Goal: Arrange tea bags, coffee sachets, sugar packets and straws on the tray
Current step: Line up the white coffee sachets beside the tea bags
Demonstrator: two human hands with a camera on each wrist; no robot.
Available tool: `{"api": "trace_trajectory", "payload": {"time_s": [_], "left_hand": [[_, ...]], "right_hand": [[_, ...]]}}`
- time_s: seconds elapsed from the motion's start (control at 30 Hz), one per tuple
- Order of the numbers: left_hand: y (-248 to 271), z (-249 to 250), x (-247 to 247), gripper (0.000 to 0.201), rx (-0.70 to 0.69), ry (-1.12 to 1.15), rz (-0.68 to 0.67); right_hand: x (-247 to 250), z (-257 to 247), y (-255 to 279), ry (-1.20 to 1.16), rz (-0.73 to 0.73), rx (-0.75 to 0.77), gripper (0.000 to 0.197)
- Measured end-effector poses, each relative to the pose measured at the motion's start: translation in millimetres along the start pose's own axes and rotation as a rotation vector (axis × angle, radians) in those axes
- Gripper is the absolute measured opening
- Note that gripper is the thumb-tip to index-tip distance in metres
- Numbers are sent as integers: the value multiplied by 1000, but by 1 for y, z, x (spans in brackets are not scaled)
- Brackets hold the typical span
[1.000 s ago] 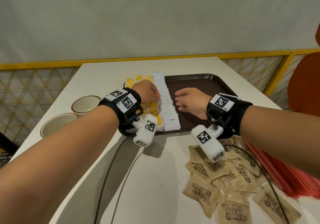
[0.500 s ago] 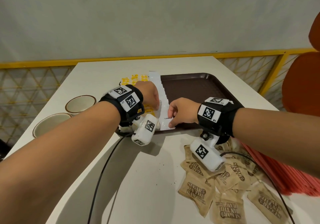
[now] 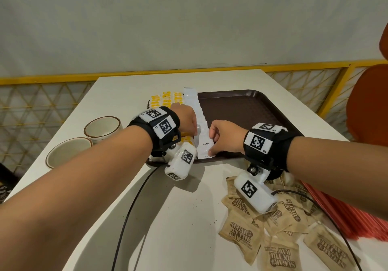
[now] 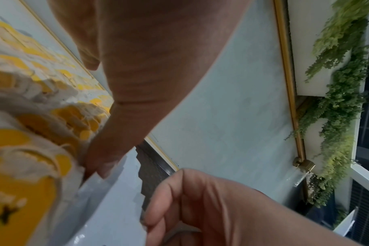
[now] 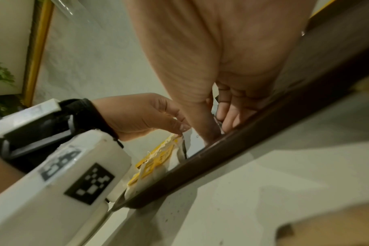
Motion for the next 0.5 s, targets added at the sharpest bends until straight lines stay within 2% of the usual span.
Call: {"api": "trace_trajectory", "payload": {"time_s": [0.1, 0.3, 0.5], "left_hand": [[0, -1, 0, 24, 19, 3, 1], [1, -4, 0, 23, 50, 22, 2], [4, -8, 4, 24, 66, 105, 14]], "right_hand": [[1, 2, 2, -19, -5, -2, 46], [6, 1, 7, -42, -6, 13, 39], [11, 2, 7, -231, 43, -15, 36]]}}
Point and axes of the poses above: each hand's wrist, its own y-axis away from the middle knuckle, its own x-axis out of the back of the hand, z = x × y, the point moved 3 cm from there along -y, towards the middle knuckle, and after that the axes turned 1 degree about y, right-handed, at the moved point
